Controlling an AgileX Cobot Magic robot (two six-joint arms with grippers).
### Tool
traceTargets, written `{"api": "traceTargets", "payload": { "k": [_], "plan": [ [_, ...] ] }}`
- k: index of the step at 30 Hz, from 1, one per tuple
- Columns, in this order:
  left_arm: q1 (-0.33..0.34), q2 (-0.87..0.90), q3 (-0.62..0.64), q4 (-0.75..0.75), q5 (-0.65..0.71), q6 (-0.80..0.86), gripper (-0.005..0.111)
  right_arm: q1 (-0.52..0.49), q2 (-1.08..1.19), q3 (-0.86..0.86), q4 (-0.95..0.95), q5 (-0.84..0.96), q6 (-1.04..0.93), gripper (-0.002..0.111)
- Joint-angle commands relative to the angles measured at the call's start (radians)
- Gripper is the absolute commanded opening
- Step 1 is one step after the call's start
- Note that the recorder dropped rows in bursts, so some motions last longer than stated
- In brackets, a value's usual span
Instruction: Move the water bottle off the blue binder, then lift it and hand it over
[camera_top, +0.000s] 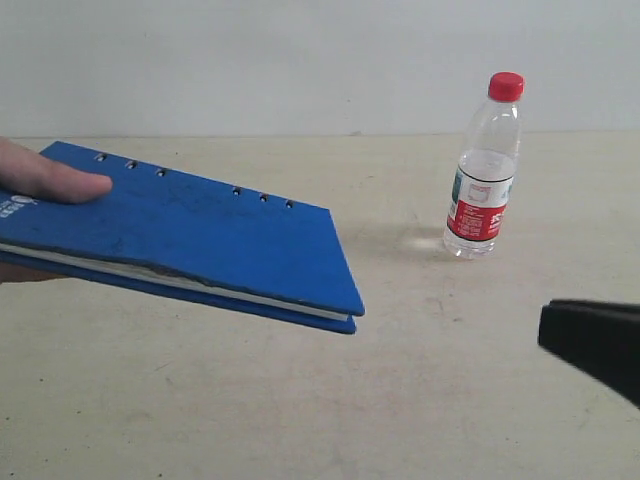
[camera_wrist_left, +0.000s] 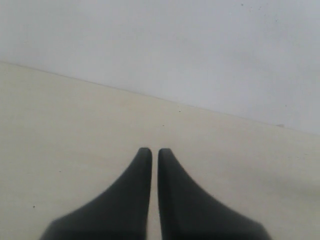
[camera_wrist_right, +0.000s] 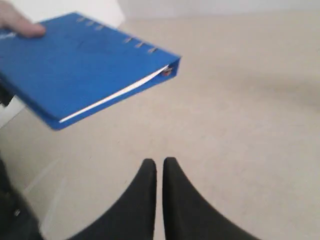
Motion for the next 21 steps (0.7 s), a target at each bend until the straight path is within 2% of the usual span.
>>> {"api": "traceTargets", "payload": {
  "k": [1, 3, 6, 10, 13, 15, 17, 21],
  "plan": [
    [0.001, 0.005, 0.004, -0.005, 0.022, -0.005, 0.005, -0.003, -0.008, -0.002, -0.352, -0.066, 0.320, 0.000],
    [0.001, 0.005, 0.004, -0.005, 0.025, -0.005, 0.005, -0.003, -0.008, -0.002, -0.492, -0.020, 0.413, 0.000],
    [0.001, 0.005, 0.004, -0.005, 0.029, -0.005, 0.005, -0.003, -0.008, -0.002, -0.534, 0.058, 0.418, 0.000],
    [0.001, 0.005, 0.004, -0.005, 0.029, -0.005, 0.005, -0.003, -0.008, -0.002, -0.549, 0.092, 0.350, 0.000],
    [0.001, 0.005, 0.004, -0.005, 0.047, -0.005, 0.005, -0.003, -0.008, -0.002, -0.654, 0.062, 0.291, 0.000],
    [0.001, 0.005, 0.004, -0.005, 0.055, -0.005, 0.005, -0.003, -0.008, -0.002, -0.876, 0.062, 0.266, 0.000],
    [0.001, 0.005, 0.004, -0.005, 0.055, -0.005, 0.005, -0.003, -0.008, -0.002, -1.188, 0.107, 0.299, 0.000],
    [0.001, 0.005, 0.004, -0.005, 0.055, -0.005, 0.005, -0.003, -0.008, -0.002, -1.684, 0.321, 0.641, 0.000]
  ]
}}
